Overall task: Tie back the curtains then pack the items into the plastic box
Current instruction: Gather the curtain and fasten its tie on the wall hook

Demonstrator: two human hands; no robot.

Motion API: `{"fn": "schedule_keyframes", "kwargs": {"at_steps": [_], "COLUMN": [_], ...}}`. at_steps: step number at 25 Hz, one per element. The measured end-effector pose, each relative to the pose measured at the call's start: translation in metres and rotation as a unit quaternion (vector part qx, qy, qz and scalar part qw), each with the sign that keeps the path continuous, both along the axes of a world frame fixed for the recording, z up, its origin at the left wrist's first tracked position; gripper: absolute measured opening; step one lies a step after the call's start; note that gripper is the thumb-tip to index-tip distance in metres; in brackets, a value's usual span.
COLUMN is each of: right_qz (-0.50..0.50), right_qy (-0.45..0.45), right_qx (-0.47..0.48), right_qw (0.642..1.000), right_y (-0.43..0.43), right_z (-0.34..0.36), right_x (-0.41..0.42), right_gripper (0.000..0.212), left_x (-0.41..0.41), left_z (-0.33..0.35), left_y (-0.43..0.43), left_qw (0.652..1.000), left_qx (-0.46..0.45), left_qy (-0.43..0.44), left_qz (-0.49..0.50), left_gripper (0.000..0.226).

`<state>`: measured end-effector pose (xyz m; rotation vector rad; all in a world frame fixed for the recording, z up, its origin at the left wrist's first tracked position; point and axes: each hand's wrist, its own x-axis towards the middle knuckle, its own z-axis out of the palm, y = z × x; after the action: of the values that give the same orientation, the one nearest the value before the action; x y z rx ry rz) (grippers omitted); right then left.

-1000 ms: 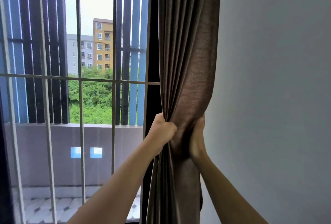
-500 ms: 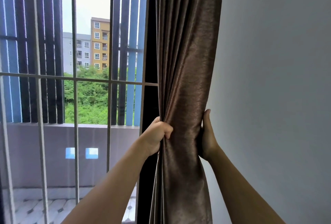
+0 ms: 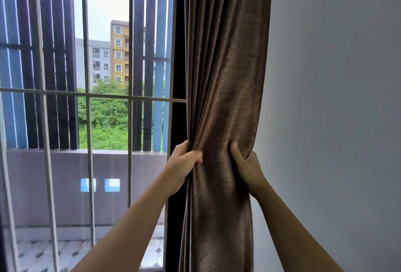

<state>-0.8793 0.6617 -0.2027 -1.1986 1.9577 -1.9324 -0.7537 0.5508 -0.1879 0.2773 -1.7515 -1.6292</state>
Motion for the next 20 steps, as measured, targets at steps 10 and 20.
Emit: {"fn": "schedule_keyframes", "kwargs": {"at_steps": [10,20], "right_qz": [-0.167,-0.124], "right_qy": [0.086,0.029], "right_qx": [0.038,0.039], "right_qw": [0.981,0.991], "right_y": [-0.011,-0.018], "right_z": [-0.014,-0.021], "right_x": [0.019,0.022], "right_gripper": [0.054,0.045], "left_x": [-0.021,-0.017], "left_z": [-0.059,-0.074], "left_y": [0.01,-0.014], "left_qw": [0.868,0.875], "left_qx": [-0.289,-0.28], "left_qy": [0.025,0.099], "left_qz": [0.403,0.383], "left_gripper": [0.046,0.034]}}
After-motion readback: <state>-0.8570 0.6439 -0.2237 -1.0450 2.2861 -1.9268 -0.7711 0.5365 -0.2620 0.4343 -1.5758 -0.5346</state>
